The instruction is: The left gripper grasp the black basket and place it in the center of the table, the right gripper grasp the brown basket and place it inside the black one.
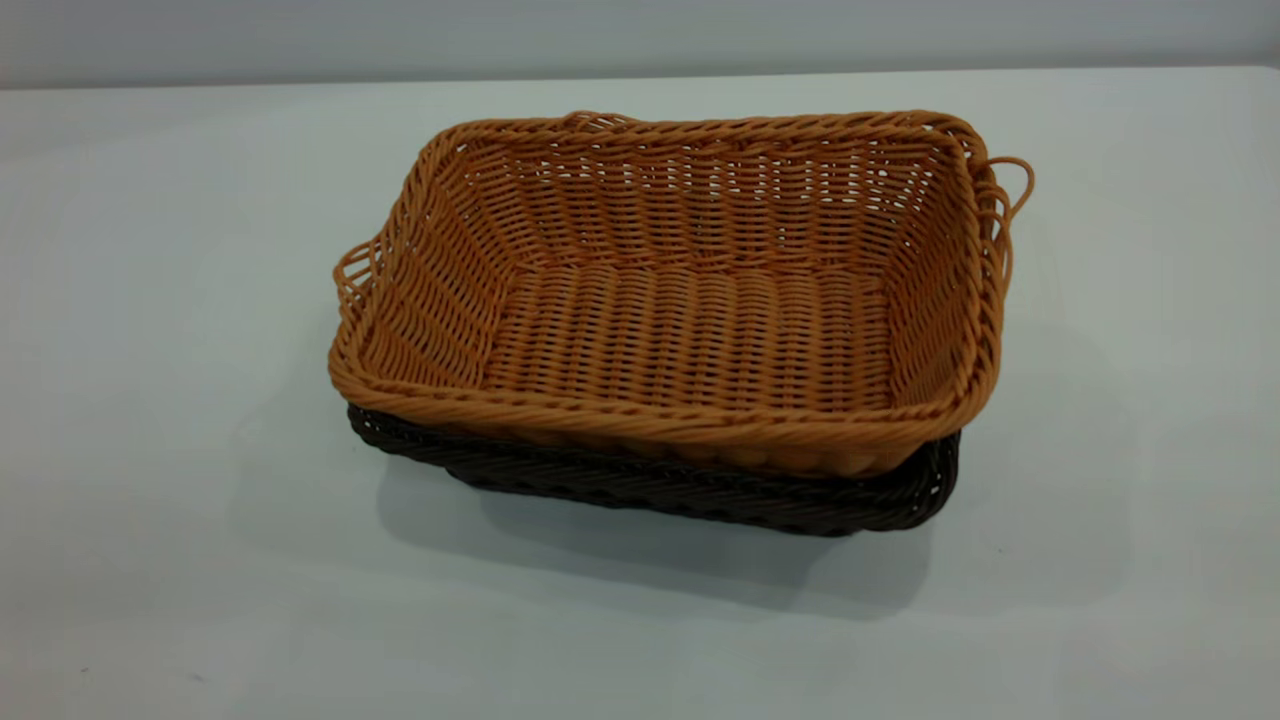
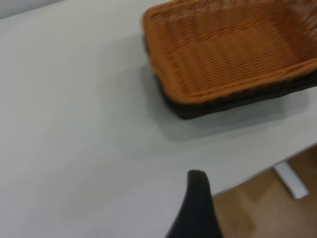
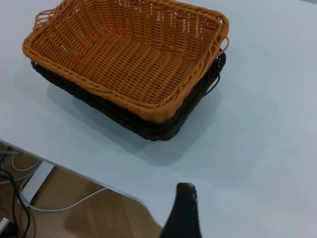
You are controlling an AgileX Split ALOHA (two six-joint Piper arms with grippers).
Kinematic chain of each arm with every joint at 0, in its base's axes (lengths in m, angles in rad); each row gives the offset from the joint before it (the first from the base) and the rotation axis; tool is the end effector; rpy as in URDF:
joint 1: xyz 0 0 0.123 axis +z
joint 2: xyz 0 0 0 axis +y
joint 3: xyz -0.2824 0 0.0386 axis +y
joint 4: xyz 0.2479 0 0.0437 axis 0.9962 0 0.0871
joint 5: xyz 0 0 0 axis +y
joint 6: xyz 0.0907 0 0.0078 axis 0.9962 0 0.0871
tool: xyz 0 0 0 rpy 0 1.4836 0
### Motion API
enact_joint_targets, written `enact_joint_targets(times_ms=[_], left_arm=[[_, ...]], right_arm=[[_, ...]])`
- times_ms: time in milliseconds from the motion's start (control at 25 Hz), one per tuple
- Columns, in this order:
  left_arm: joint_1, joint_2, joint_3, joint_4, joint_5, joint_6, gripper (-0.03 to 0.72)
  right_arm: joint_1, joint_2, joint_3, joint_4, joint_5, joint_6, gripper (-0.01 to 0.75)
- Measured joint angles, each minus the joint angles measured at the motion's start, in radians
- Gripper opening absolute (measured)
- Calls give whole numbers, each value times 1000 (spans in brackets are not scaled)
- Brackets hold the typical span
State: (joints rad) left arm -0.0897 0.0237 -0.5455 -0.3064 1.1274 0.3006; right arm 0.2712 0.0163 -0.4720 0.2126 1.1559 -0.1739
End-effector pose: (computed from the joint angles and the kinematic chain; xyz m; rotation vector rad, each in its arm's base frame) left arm -0.0136 -0.0237 0.2877 0.4289 2.0132 -0.2384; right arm -0.0095 0.0156 0.2637 -0.4974 2.1221 0.3162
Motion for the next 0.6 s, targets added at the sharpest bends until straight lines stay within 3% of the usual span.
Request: enact_joint_targets(times_ms=[320, 600], left_arm=[[0, -40, 57, 212, -8, -241, 537], [0, -41, 58, 235, -8, -286, 537]], right_arm=[[0, 0, 0, 0, -1, 0, 591], [0, 0, 0, 0, -1, 0, 591]])
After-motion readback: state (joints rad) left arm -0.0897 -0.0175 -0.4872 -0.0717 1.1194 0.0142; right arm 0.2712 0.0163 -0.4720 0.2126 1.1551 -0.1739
